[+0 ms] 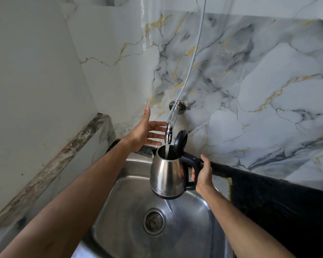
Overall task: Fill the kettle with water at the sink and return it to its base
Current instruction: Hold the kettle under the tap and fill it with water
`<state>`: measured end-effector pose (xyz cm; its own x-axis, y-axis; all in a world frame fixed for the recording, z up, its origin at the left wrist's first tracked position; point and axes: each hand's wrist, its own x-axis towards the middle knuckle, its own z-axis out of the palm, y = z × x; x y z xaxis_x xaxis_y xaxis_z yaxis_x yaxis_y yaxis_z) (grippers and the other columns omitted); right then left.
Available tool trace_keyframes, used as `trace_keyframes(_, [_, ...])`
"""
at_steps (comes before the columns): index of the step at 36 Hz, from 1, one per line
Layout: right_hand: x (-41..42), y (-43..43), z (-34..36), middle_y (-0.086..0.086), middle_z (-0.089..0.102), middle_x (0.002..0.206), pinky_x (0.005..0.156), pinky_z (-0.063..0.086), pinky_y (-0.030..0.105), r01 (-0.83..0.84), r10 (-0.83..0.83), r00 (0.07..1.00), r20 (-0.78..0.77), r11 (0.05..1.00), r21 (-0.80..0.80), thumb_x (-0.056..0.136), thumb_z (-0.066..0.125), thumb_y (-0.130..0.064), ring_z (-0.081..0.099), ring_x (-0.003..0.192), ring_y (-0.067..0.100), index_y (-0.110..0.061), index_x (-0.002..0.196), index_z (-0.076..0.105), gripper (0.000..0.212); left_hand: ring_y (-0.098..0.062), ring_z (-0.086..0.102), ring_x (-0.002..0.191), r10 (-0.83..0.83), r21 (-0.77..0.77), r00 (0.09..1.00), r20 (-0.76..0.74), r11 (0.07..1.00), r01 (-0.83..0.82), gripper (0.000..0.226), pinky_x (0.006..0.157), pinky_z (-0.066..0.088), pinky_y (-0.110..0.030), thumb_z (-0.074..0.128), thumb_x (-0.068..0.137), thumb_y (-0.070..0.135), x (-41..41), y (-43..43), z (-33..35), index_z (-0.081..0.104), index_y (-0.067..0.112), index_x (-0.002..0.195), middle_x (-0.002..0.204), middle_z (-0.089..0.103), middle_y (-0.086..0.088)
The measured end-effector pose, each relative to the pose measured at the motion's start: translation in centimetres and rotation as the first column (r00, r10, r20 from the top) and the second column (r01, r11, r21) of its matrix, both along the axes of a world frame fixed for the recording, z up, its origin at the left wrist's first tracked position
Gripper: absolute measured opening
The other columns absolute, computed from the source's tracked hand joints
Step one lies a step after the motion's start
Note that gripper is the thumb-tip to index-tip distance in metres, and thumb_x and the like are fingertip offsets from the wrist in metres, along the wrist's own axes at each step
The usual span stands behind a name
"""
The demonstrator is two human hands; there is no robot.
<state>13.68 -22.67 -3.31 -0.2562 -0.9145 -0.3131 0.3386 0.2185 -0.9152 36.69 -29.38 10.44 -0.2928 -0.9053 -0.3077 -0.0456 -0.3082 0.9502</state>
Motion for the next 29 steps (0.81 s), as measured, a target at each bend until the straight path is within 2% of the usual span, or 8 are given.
trace_keyframes(16, [-0.15, -0.01, -0.43, 0.003, 0.042, 0.037, 0.033, 0.026, 0.023, -0.009, 0.009, 1.0, -0.007, 1.0, -0.008, 0.078, 0.052, -0.057, 0.035, 0.03, 0.018, -0.015, 0.045, 0.057, 0.053, -0.026, 0.07, 0.101, -0.019, -0.011, 1.0, 0.012, 1.0, 0.019, 0.101, 0.081, 0.058, -0.043, 0.013, 0.078, 0.09, -0.07, 0.21, 0.2, 0.073, 0.019, 0.119, 0.116, 0.072, -0.011])
trace_keyframes(21, [-0.05, -0.07, -0.34, 0.003, 0.041, 0.036, 0.032, 0.026, 0.023, -0.004, 0.004, 1.0, 0.008, 1.0, -0.005, 0.077, 0.052, -0.057, 0.034, 0.03, 0.018, -0.015, 0.044, 0.055, 0.053, -0.028, 0.068, 0.104, -0.026, -0.013, 0.999, 0.018, 1.0, 0.027, 0.101, 0.087, 0.057, -0.046, 0.013, 0.076, 0.091, -0.04, 0.19, 0.19, 0.073, 0.021, 0.118, 0.118, 0.072, -0.011])
trace_keyframes(29, [0.01, -0.06, -0.32, 0.002, 0.041, 0.035, 0.033, 0.025, 0.023, -0.031, 0.031, 0.999, 0.02, 0.999, -0.011, 0.082, 0.05, -0.056, 0.033, 0.029, 0.017, -0.017, 0.041, 0.054, 0.056, -0.029, 0.068, 0.103, -0.025, -0.019, 0.999, 0.021, 0.999, 0.026, 0.101, 0.084, 0.057, -0.042, 0.012, 0.079, 0.089, -0.03, 0.24, 0.21, 0.071, 0.019, 0.121, 0.121, 0.07, -0.013])
